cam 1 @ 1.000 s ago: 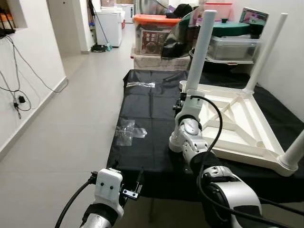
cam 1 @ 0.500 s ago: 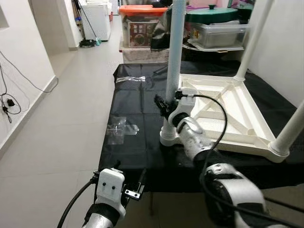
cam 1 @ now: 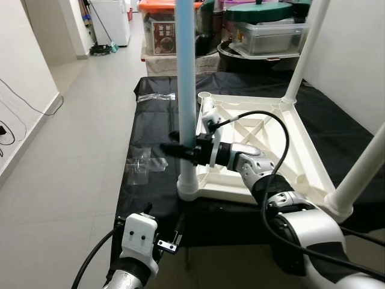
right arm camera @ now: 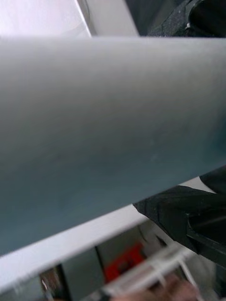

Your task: Building children table

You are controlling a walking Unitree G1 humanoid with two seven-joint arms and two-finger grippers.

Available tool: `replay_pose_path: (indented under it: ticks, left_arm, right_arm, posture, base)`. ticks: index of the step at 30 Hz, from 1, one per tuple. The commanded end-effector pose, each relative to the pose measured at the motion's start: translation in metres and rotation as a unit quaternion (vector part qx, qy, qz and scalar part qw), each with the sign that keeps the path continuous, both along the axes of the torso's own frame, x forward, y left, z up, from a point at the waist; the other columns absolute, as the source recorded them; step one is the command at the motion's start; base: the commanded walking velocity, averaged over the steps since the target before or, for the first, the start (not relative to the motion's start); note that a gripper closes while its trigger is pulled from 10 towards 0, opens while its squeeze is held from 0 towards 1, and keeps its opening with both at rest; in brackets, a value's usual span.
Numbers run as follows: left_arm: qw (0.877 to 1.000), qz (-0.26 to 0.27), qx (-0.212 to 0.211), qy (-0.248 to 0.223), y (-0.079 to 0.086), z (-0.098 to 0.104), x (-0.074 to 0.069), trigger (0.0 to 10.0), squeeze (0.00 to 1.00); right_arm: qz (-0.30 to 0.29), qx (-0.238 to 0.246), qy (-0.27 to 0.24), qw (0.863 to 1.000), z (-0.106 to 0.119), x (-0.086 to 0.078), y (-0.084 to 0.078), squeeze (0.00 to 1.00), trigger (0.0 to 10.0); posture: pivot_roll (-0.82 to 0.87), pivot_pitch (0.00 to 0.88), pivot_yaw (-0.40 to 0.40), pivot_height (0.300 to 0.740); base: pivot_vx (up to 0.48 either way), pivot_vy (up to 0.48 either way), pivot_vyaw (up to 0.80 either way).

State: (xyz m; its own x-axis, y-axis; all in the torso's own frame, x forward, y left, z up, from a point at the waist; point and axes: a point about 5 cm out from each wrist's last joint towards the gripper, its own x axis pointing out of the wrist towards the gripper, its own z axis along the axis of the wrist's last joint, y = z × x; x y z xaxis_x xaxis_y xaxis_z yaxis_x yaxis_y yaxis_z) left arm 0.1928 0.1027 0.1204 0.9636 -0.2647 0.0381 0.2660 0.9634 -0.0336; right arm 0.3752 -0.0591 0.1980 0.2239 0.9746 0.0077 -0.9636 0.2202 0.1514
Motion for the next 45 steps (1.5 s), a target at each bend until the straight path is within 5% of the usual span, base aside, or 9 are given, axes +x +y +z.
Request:
replay_pose_path:
  ticks: [1,5,9,21,27,36,41,42,45]
  left_arm:
    - [1.0,0.003,0.003,0.006,0.001,-0.004,-0.001,10.0,0.0]
    - [1.0,0.004,0.001,0.006,0.0,-0.004,-0.001,10.0,0.0]
    - [1.0,0.004,-0.002,0.006,-0.002,-0.004,-0.001,10.0,0.0]
    - [1.0,0.002,-0.002,0.009,0.0,-0.005,-0.001,10.0,0.0]
    - [1.0,0.001,0.002,0.01,0.001,-0.006,-0.001,10.0,0.0]
    - [1.0,0.001,0.002,0.009,0.001,-0.005,0.0,10.0,0.0]
    - [1.0,0.002,0.001,0.009,0.001,-0.005,0.0,10.0,0.0]
    - [1.0,0.001,0.001,0.009,0.001,-0.005,0.0,10.0,0.0]
    - [1.0,0.0,0.002,0.01,0.002,-0.005,0.0,10.0,0.0]
  right_arm:
    - [0.039,-0.011,0.007,0.999,-0.001,-0.004,0.01,0.0,10.0]
    - [0.052,-0.008,0.008,0.999,-0.001,-0.006,0.011,0.0,10.0]
    - [-0.032,-0.026,-0.006,0.999,-0.006,0.001,0.008,0.0,0.0]
    - [-0.428,-0.033,0.017,0.903,-0.017,0.03,-0.027,0.0,0.0]
    - [-0.718,-0.002,0.102,0.688,-0.042,0.024,-0.079,0.0,0.0]
    - [-0.727,0.004,0.102,0.679,-0.043,0.019,-0.057,0.0,0.0]
    - [-0.677,0.017,0.07,0.733,-0.031,0.022,-0.04,0.0,10.0]
    - [-0.646,0.027,0.053,0.761,-0.028,0.021,-0.031,1.0,10.0]
    - [-0.634,0.033,0.03,0.772,-0.024,0.021,-0.03,1.0,10.0]
  posture:
    - [0.11,0.0,-0.033,0.74]
    - [0.11,0.0,-0.032,0.74]
    - [0.07,0.0,-0.045,0.74]
    - [0.06,0.0,-0.016,0.74]
    - [0.06,0.0,-0.019,0.74]
    - [0.06,0.0,-0.018,0.74]
    - [0.06,0.0,-0.02,0.74]
    - [0.07,0.0,-0.014,0.74]
    - [0.09,0.0,-0.005,0.74]
  base:
    - [0.0,0.0,0.0]
    - [0.0,0.0,0.0]
    - [0.0,0.0,0.0]
    - [0.0,0.0,0.0]
    - [0.0,0.0,0.0]
    - [0.0,0.0,0.0]
    - [0.0,0.0,0.0]
    - [0.0,0.0,0.0]
    - [0.0,0.0,0.0]
